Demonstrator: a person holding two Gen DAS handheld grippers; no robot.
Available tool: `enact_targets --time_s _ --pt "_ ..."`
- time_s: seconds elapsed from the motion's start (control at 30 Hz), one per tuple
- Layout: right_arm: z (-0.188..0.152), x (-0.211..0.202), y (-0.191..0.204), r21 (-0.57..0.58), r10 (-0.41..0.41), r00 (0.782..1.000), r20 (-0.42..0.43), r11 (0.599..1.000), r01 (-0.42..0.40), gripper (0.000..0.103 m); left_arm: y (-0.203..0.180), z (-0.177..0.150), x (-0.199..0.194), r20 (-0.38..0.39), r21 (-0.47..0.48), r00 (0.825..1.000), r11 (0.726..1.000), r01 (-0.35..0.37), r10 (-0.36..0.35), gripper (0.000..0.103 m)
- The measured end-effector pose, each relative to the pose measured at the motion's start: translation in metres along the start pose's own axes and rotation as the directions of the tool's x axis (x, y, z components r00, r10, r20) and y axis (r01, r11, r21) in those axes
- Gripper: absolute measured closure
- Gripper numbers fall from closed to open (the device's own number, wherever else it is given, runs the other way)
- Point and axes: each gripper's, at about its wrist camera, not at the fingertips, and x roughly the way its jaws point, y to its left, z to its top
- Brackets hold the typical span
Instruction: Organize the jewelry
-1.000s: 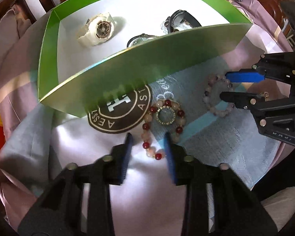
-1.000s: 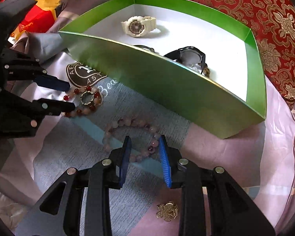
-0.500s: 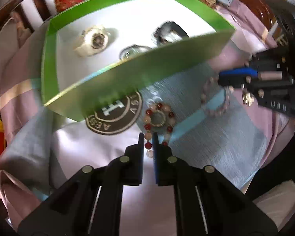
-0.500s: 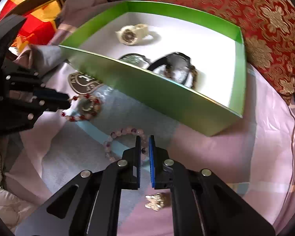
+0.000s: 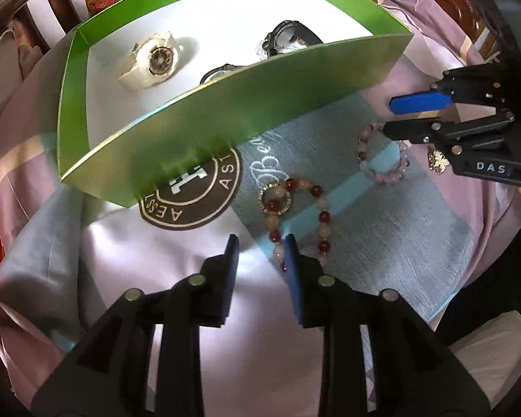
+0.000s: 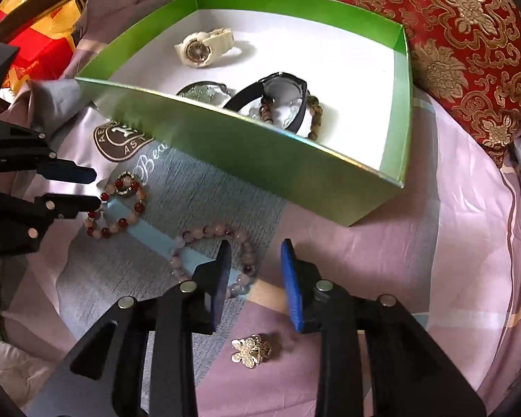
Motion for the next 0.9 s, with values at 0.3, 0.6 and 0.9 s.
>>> enact_targets --time_s 0.3,0.6,0.9 --pt "0.0 0.011 0.016 -0.055 -0.046 0.999 -0.002 0.997 0.046 0.073 -0.018 0.01 0.012 -0.004 0.011 1.0 1.0 -0.006 0.006 0.079" --pt "0.0 0.014 0.029 -0.092 -0.036 0.999 0.001 0.995 0.036 0.094 -0.015 0.008 0.009 0.006 0.019 1.0 1.0 -0.012 0.012 0.094" --pt "0.001 0.007 0.031 -0.081 -0.016 1.0 0.017 0.997 0.017 0.095 0.0 0.006 -0.015 0.077 -0.012 0.997 1.0 0.018 -0.017 0.095"
